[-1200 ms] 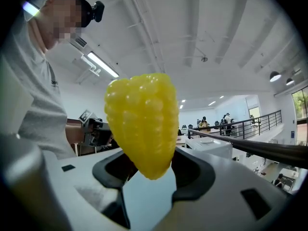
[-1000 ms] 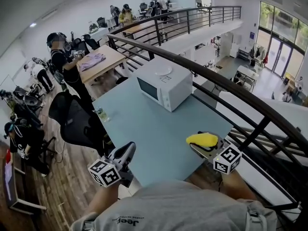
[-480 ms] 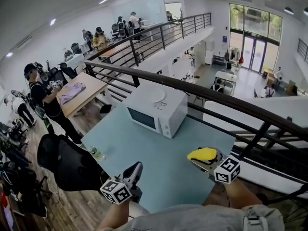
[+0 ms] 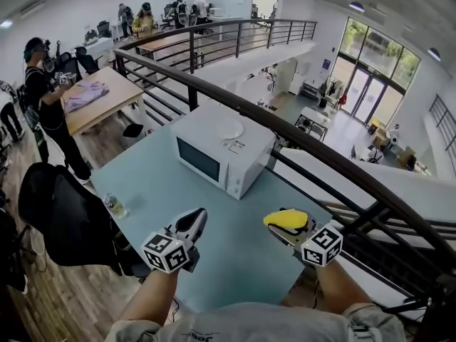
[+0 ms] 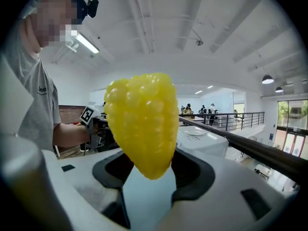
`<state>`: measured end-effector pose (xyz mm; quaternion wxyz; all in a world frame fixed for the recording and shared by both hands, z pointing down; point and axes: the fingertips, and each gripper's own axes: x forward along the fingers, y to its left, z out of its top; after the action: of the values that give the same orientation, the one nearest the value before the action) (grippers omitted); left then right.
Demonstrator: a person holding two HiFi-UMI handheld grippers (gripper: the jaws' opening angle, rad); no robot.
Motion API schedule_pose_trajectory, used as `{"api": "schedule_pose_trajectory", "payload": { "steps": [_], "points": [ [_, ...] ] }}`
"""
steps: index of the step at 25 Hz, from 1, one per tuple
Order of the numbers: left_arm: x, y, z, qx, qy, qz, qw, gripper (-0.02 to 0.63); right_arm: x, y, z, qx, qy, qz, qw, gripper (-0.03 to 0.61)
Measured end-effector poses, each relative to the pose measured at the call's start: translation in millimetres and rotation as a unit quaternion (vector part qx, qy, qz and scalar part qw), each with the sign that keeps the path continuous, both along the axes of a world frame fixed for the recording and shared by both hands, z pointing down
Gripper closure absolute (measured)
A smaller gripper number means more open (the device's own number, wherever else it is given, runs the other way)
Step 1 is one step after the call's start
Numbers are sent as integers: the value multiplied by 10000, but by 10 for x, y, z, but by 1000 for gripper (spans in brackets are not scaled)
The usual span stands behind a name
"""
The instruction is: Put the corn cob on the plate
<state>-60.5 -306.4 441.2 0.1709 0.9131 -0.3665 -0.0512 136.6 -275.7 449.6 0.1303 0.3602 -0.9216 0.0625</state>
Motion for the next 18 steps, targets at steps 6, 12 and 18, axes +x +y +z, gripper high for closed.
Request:
{"api": "schedule_pose_trajectory", "payload": {
  "steps": [6,12,18],
  "points": [
    [-66,-417,2,96,-206,-158,9996,594,-76,-552,-77,241,502,-103,9984,324],
    [-116,-876,-17,305,-509,-235,9980,594,-228,-1197,-97,457,1169,-281,9917,324],
    [-218,-1451,-7,369,-728,-360,9960,594,-352,-1939,-121,470,1591,-377,9854,324]
  ]
}}
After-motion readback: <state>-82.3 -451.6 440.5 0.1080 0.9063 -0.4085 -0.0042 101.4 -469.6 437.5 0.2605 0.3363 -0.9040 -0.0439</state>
